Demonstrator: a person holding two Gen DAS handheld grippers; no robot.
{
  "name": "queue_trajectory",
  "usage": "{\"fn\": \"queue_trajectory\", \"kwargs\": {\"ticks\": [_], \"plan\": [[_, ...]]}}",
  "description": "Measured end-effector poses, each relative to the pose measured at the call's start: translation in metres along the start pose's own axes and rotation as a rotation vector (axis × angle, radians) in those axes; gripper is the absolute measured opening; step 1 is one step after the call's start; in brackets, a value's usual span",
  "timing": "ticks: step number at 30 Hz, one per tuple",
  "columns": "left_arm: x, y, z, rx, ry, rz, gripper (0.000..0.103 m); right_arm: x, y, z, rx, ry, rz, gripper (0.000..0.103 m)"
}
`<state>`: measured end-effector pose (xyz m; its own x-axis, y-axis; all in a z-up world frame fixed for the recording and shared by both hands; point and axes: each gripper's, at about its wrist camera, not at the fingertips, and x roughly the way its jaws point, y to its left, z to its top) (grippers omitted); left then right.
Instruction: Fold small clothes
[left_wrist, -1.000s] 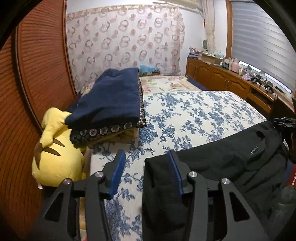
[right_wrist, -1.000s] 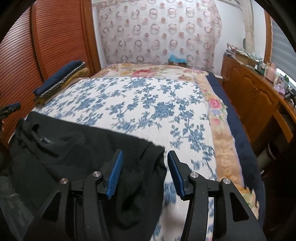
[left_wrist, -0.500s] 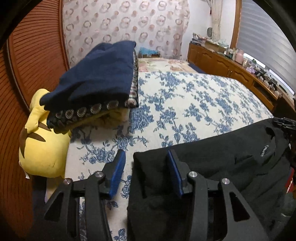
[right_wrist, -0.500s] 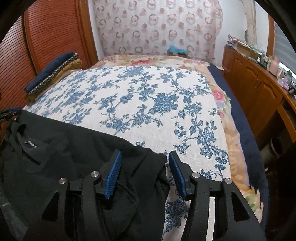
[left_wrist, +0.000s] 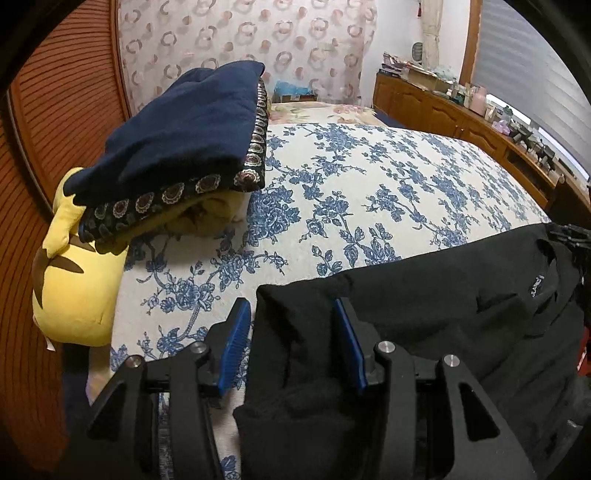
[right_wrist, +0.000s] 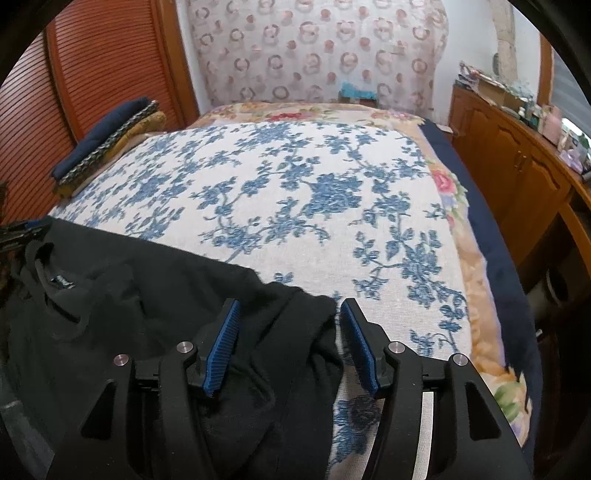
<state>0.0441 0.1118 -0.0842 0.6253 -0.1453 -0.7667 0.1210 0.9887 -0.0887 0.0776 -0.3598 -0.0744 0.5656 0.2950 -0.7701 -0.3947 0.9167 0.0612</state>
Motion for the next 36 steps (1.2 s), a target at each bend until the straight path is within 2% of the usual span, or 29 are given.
{"fn": "queue_trajectory", "kwargs": {"ticks": [3,7,8,10,14,16,22,29,32,36], "plan": [[0.000,0.003,0.000,-0.015,-0.003,-0.015,0.046,0.001,0.005,0.001,-0.026,0.006,0.006,0.054],[0.000,0.000,-0.001,-0.005,-0.011,-0.019,0.043,0.000,0.008,0.000,-0.041,0.010,0.032,0.040],[0.000,0.000,-0.002,-0.004,-0.012,-0.027,0.039,-0.001,0.008,-0.001,-0.044,0.010,0.047,0.033],[-0.001,-0.001,-0.002,-0.001,-0.011,-0.042,0.033,-0.002,0.011,-0.001,-0.048,0.009,0.065,0.026],[-0.002,-0.004,-0.002,-0.001,-0.014,-0.075,0.011,-0.004,0.015,-0.002,-0.055,0.004,0.064,0.021],[-0.009,-0.005,-0.002,-0.007,-0.042,-0.085,0.008,-0.008,0.018,-0.003,-0.056,-0.005,0.072,0.019],[-0.071,-0.017,0.004,-0.029,-0.211,-0.145,0.007,-0.050,0.030,0.002,-0.049,-0.106,0.102,0.016],[-0.147,-0.038,0.031,0.041,-0.382,-0.188,0.007,-0.150,0.060,0.027,-0.112,-0.282,0.133,0.016],[-0.183,-0.035,0.044,0.021,-0.489,-0.228,0.007,-0.191,0.073,0.040,-0.133,-0.374,0.099,0.015],[-0.230,-0.037,0.066,0.041,-0.606,-0.237,0.007,-0.239,0.088,0.057,-0.162,-0.488,0.083,0.015]]}}
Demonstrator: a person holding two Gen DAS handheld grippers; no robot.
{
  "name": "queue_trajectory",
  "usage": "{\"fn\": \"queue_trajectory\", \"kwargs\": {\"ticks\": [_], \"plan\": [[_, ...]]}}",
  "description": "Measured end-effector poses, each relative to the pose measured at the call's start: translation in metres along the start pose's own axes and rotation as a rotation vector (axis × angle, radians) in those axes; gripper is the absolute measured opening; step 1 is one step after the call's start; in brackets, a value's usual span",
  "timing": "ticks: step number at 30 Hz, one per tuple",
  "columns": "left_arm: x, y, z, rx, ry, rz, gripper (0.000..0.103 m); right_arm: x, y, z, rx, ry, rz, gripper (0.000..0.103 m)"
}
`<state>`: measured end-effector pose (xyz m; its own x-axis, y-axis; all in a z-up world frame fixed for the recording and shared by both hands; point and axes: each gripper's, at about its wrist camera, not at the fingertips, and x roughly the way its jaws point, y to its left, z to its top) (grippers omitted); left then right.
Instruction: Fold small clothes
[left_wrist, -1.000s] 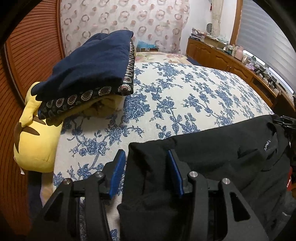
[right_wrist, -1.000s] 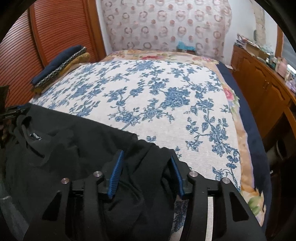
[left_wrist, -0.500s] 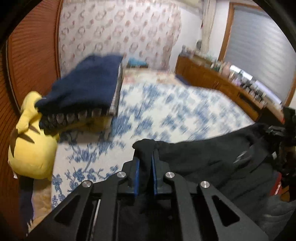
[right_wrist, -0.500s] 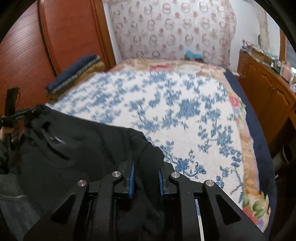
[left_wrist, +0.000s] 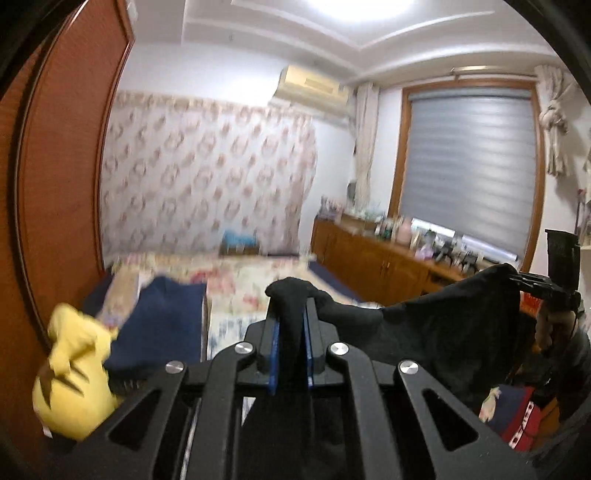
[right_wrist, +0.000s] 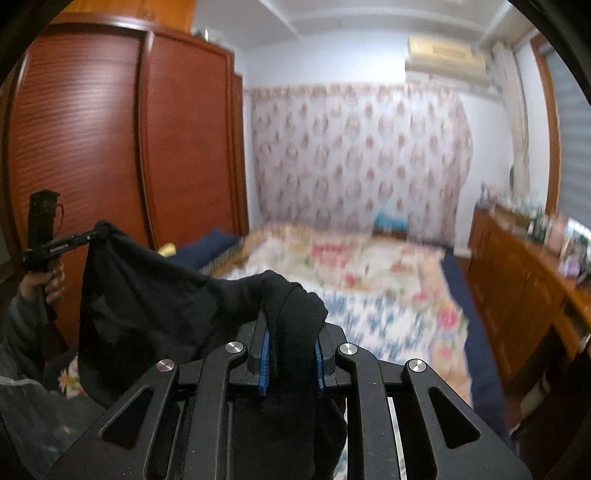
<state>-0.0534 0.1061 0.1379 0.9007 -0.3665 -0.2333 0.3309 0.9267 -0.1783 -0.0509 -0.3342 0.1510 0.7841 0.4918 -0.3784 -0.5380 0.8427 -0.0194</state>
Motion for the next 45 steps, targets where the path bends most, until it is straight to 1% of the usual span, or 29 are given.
{"fn": "queue_trajectory", "kwargs": {"ticks": [2,3,6,8,10,11,13,15,19,21,25,30,33,36,38,40,41,43,45], "plan": [[-0.011,-0.004,0.020,0.020,-0.042,-0.005,0.007,-0.019,0.006,0.025,-0.017,-0.056,0.008,0.015],[-0.018,-0.007,0.032,0.032,-0.065,-0.005,0.007,-0.024,0.008,0.032,-0.024,-0.069,0.011,0.015],[-0.036,-0.013,0.061,0.083,-0.124,0.022,0.007,-0.047,0.014,0.064,-0.037,-0.135,0.020,0.015],[-0.045,-0.016,0.080,0.121,-0.160,0.040,0.007,-0.063,0.018,0.090,-0.018,-0.193,0.003,0.015],[-0.053,-0.015,0.101,0.145,-0.191,0.060,0.007,-0.074,0.028,0.112,-0.056,-0.239,-0.010,0.015],[-0.056,-0.016,0.111,0.156,-0.206,0.073,0.007,-0.079,0.033,0.124,-0.083,-0.260,-0.030,0.015],[-0.066,-0.013,0.132,0.167,-0.242,0.090,0.007,-0.088,0.039,0.145,-0.113,-0.280,-0.039,0.015],[-0.076,-0.011,0.147,0.171,-0.275,0.095,0.007,-0.096,0.039,0.158,-0.132,-0.298,-0.060,0.015],[-0.099,-0.011,0.160,0.189,-0.337,0.114,0.007,-0.116,0.037,0.183,-0.164,-0.333,-0.095,0.015],[-0.106,-0.010,0.163,0.197,-0.351,0.120,0.007,-0.126,0.038,0.191,-0.188,-0.346,-0.123,0.015],[-0.107,-0.006,0.163,0.203,-0.359,0.124,0.007,-0.140,0.036,0.190,-0.201,-0.348,-0.150,0.015],[-0.082,-0.007,0.162,0.198,-0.333,0.125,0.007,-0.144,0.031,0.184,-0.203,-0.327,-0.178,0.015],[-0.058,-0.007,0.160,0.193,-0.300,0.132,0.007,-0.135,0.023,0.183,-0.203,-0.300,-0.190,0.015],[-0.025,-0.002,0.152,0.187,-0.251,0.140,0.007,-0.111,0.006,0.179,-0.204,-0.248,-0.232,0.015],[0.002,0.004,0.144,0.181,-0.211,0.145,0.007,-0.085,-0.013,0.171,-0.187,-0.197,-0.256,0.015],[0.040,0.017,0.129,0.176,-0.160,0.149,0.007,-0.051,-0.038,0.155,-0.170,-0.143,-0.262,0.015],[0.053,0.020,0.122,0.173,-0.142,0.148,0.007,-0.036,-0.048,0.148,-0.163,-0.116,-0.267,0.015],[0.095,0.033,0.099,0.163,-0.085,0.158,0.007,0.000,-0.071,0.129,-0.132,-0.048,-0.285,0.015],[0.130,0.041,0.079,0.155,-0.045,0.165,0.007,0.042,-0.092,0.106,-0.109,0.025,-0.275,0.015]]}}
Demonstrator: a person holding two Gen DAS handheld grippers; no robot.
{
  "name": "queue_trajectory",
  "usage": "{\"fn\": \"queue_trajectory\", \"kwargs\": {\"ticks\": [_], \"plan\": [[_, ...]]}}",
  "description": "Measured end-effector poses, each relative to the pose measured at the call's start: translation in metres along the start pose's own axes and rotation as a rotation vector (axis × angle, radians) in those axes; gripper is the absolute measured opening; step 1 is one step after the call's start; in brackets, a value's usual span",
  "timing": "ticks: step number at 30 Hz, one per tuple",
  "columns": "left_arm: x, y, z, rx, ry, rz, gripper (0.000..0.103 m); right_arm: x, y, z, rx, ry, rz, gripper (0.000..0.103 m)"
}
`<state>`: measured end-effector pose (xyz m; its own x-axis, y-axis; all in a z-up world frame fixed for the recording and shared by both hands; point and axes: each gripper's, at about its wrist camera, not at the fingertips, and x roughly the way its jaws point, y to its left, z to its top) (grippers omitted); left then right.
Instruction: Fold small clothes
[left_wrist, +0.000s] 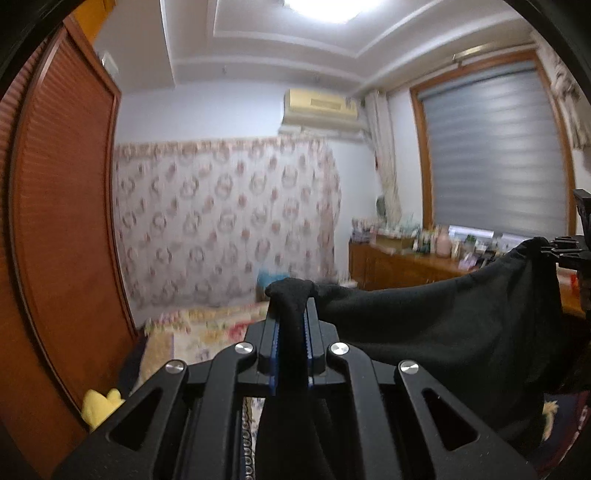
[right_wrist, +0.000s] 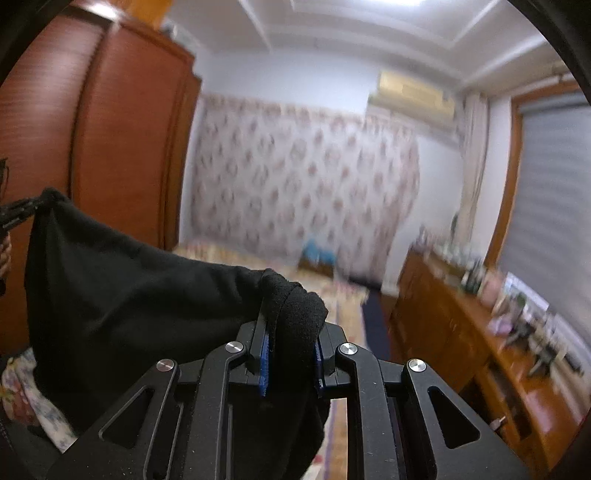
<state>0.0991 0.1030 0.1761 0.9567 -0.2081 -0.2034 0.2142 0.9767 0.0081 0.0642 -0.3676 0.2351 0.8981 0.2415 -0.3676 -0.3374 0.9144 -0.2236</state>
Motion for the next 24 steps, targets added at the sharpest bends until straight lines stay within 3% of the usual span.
{"fn": "queue_trajectory", "kwargs": {"ticks": [4,10,19,24], "plan": [[0.078,0.002,-0.041,-0.026,0.123,0.003,0.007,0.091,-0.010,-0.049,0.022,0.127,0.007,0.015],[0.166,-0.008,-0.076,0.013,0.251,0.023,0.007,0.188,-0.027,-0.092,0.042,0.232,-0.006,0.016],[0.232,-0.003,-0.101,-0.002,0.362,0.014,0.007,0.278,-0.052,-0.122,0.099,0.351,0.033,0.016],[0.254,-0.004,-0.117,0.004,0.429,0.004,0.009,0.308,-0.055,-0.135,0.125,0.399,0.068,0.017]]}}
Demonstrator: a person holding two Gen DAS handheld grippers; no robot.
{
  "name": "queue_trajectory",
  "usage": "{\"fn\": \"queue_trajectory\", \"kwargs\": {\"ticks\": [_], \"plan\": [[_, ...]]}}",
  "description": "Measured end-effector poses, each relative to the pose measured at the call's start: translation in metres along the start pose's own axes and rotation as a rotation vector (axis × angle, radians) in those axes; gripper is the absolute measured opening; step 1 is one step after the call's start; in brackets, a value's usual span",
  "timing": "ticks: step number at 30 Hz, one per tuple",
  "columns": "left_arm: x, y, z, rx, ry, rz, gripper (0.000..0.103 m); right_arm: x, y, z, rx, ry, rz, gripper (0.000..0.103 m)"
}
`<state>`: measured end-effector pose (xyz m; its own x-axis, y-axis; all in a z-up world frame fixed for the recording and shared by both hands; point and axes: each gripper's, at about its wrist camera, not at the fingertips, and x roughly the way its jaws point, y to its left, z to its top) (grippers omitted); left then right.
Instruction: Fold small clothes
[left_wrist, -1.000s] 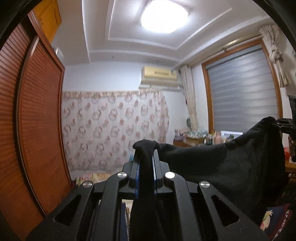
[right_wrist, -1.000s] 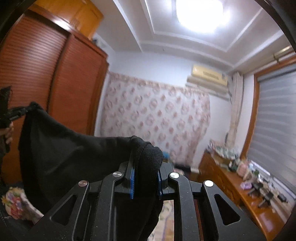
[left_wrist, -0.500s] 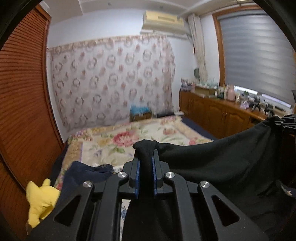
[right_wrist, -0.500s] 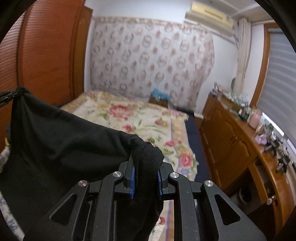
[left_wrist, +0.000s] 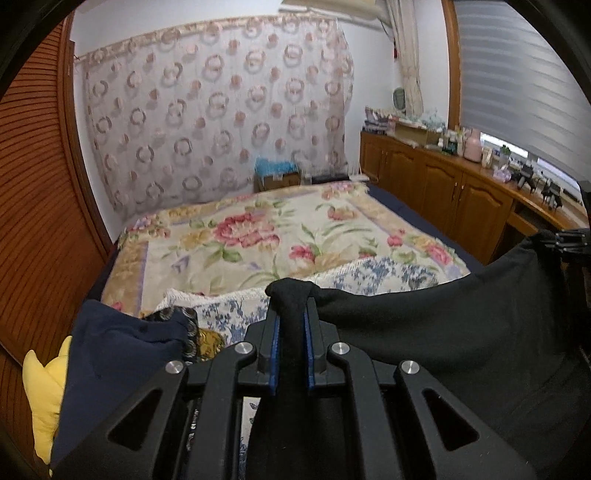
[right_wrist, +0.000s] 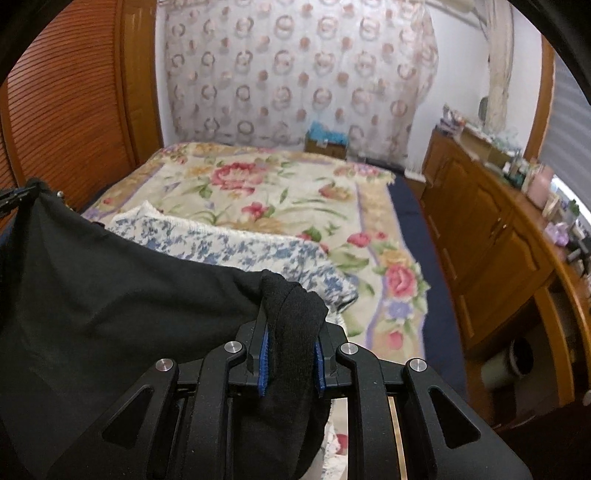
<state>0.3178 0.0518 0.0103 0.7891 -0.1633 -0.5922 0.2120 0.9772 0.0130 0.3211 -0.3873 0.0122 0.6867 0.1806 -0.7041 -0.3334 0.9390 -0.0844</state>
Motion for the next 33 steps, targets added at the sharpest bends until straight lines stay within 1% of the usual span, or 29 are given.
{"fn": "queue_trajectory", "kwargs": {"ticks": [3,4,5,7,9,11,13,16,18,20,22,23,26,29,31,33], "plan": [[0.011,-0.003,-0.002,0.010,0.056,-0.013,0.017,0.017,-0.002,-0.001,0.020,0.018,0.020,0.019],[0.012,-0.003,-0.003,0.013,0.063,-0.015,0.021,0.021,-0.001,-0.002,0.027,0.020,0.029,0.022],[0.010,-0.004,-0.004,0.019,0.063,-0.016,0.030,0.025,-0.001,-0.003,0.033,0.022,0.033,0.026],[0.001,-0.007,-0.008,0.023,0.059,-0.023,0.041,0.028,-0.001,-0.003,0.043,0.024,0.010,0.030],[-0.006,-0.008,-0.013,0.022,0.066,-0.043,0.045,0.027,-0.001,-0.005,0.056,0.018,0.008,0.035],[-0.019,-0.011,-0.023,0.027,0.068,-0.051,0.052,0.017,-0.002,-0.011,0.079,-0.002,0.031,0.036],[-0.028,-0.011,-0.032,0.035,0.072,-0.047,0.053,0.003,0.001,-0.016,0.086,-0.027,0.044,0.036],[-0.037,-0.013,-0.053,0.034,0.097,-0.036,0.053,-0.021,0.008,-0.030,0.099,-0.037,0.053,0.037],[-0.040,-0.013,-0.068,0.015,0.117,-0.047,0.053,-0.037,0.012,-0.042,0.110,-0.046,0.072,0.041],[-0.040,-0.015,-0.080,0.013,0.141,-0.047,0.053,-0.051,0.017,-0.056,0.111,-0.039,0.067,0.050],[-0.040,-0.019,-0.094,0.019,0.162,-0.043,0.053,-0.058,0.021,-0.069,0.115,-0.014,0.057,0.053],[-0.040,-0.020,-0.097,0.020,0.168,-0.046,0.053,-0.062,0.024,-0.078,0.117,0.015,0.048,0.053],[-0.037,-0.023,-0.109,0.007,0.196,-0.064,0.053,-0.063,0.028,-0.097,0.118,0.062,0.035,0.053],[-0.035,-0.022,-0.118,-0.023,0.224,-0.056,0.053,-0.054,0.030,-0.116,0.136,0.109,0.013,0.053],[-0.035,-0.021,-0.123,-0.036,0.238,-0.049,0.053,-0.047,0.030,-0.126,0.162,0.138,0.026,0.053],[-0.037,-0.021,-0.125,-0.040,0.241,-0.033,0.053,-0.041,0.031,-0.131,0.174,0.146,0.034,0.053]]}}
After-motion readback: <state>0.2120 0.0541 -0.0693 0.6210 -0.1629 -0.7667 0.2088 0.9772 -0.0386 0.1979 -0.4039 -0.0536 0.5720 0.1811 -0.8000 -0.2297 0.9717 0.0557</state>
